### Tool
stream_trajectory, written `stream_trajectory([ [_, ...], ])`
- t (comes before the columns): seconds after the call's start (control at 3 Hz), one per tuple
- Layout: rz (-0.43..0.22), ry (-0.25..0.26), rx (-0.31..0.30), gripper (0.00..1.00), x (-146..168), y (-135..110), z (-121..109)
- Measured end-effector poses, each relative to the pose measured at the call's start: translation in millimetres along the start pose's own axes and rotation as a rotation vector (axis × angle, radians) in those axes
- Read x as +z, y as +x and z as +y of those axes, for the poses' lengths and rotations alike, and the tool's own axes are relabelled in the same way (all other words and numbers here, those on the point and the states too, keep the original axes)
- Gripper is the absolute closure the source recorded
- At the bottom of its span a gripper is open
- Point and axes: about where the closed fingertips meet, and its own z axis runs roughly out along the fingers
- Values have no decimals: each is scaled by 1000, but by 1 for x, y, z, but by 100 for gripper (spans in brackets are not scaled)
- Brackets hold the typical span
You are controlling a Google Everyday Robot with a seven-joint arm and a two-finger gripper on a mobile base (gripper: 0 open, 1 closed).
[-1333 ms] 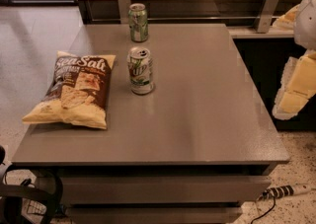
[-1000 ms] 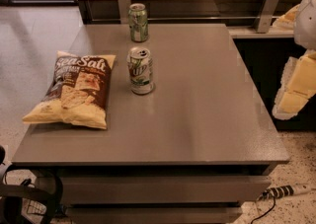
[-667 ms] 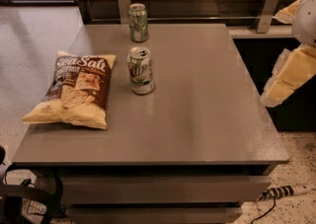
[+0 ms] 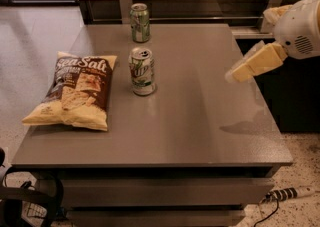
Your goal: Knock green can over
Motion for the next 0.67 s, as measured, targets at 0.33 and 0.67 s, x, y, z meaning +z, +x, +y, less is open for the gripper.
stream_trajectory([
  [0.33,-231,39,38,0,34,-44,-27],
  [0.67,-366,62,45,0,57,-79,-49],
])
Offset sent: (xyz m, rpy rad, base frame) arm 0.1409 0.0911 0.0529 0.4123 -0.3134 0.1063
